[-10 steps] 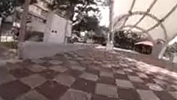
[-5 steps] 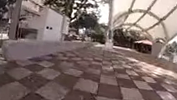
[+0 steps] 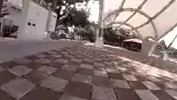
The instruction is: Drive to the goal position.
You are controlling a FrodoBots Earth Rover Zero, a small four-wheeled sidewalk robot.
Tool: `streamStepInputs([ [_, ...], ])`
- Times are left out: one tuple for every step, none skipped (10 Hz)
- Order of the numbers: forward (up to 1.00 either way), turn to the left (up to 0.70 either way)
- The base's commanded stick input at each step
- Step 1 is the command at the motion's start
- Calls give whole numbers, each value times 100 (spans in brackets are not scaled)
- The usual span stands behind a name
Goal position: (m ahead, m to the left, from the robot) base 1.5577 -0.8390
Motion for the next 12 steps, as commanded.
streamStepInputs([
  [100,-27],
  [100,-27],
  [100,-27],
  [100,-27],
  [100,-27],
  [100,-27],
  [100,-27],
  [100,-27],
  [100,-27],
  [100,-27],
  [100,-3],
  [100,0],
])
